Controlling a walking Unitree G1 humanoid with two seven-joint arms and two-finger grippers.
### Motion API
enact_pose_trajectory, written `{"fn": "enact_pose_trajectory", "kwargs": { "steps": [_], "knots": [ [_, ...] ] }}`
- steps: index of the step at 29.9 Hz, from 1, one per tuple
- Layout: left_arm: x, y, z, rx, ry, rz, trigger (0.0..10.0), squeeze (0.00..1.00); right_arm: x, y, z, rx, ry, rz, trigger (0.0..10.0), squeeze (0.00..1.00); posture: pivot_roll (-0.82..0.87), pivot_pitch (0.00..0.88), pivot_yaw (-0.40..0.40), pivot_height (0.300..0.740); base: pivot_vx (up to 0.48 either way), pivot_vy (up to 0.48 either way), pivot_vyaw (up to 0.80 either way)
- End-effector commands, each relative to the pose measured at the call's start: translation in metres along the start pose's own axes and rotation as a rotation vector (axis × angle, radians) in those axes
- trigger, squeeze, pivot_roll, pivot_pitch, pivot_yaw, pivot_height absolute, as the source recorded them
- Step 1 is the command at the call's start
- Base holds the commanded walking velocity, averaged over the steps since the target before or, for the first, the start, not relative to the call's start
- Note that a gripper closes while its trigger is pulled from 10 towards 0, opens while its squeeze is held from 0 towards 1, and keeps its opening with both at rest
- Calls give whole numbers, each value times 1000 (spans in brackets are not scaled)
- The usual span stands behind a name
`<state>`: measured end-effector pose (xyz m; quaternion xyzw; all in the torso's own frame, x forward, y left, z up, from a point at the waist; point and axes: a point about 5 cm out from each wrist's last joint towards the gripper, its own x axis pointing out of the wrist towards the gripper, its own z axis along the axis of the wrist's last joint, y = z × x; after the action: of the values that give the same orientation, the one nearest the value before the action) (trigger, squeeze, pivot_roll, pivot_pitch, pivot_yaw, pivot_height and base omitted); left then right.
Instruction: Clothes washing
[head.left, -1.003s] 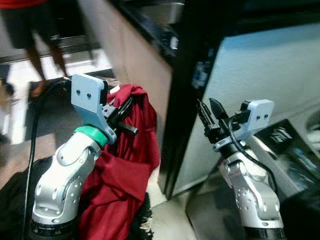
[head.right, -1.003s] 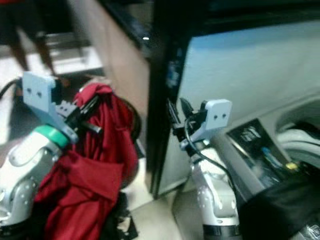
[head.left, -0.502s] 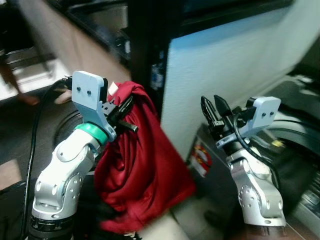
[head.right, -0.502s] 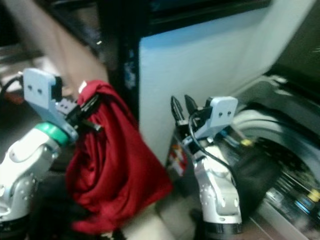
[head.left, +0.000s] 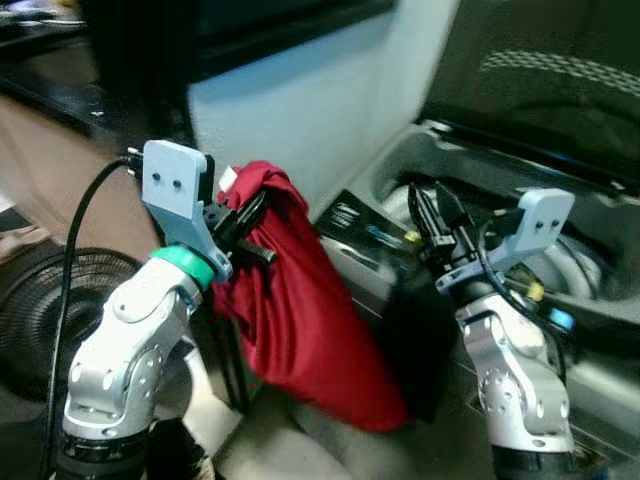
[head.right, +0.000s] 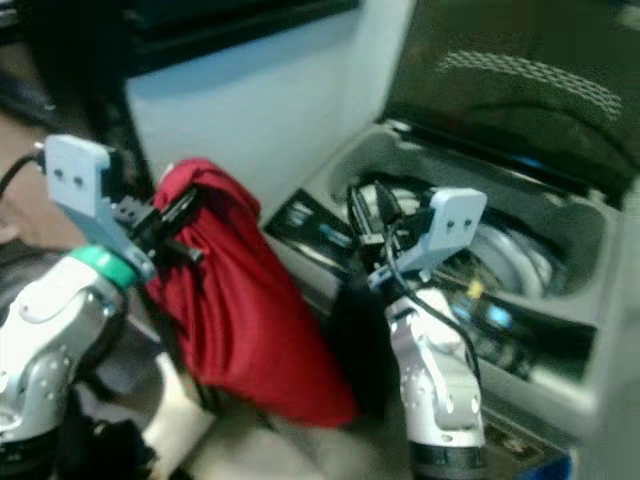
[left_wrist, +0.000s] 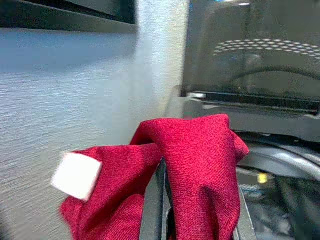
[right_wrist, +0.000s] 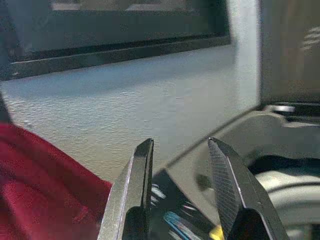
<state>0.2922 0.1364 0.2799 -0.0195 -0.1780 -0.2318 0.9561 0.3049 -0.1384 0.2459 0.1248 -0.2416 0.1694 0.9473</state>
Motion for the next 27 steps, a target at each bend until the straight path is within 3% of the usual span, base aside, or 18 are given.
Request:
{"fn": "enact_pose_trajectory", "kwargs": {
  "steps": [1, 10, 19, 27],
  "knots": [
    [2, -2, 6, -4, -22, -11, 10000, 0, 2, 0, 4, 5, -11, -2, 10000, 0, -46, 49, 35, 740, 0, 0, -775],
    [3, -2, 10, -7, -34, -9, 10000, 0, 5, 2, 11, 14, -40, 0, 10000, 0, -45, 50, 37, 740, 0, 0, -775],
    [5, 0, 15, -2, -50, 1, 10000, 0, 9, -5, 22, 117, -99, -65, 10000, 0, -45, 50, 37, 740, 0, 0, -775],
    [6, 1, 17, -4, -55, 6, 10000, 0, 9, -8, 23, 132, -102, -87, 10000, 0, -39, 54, 39, 740, 0, 0, -776]
  ]
}}
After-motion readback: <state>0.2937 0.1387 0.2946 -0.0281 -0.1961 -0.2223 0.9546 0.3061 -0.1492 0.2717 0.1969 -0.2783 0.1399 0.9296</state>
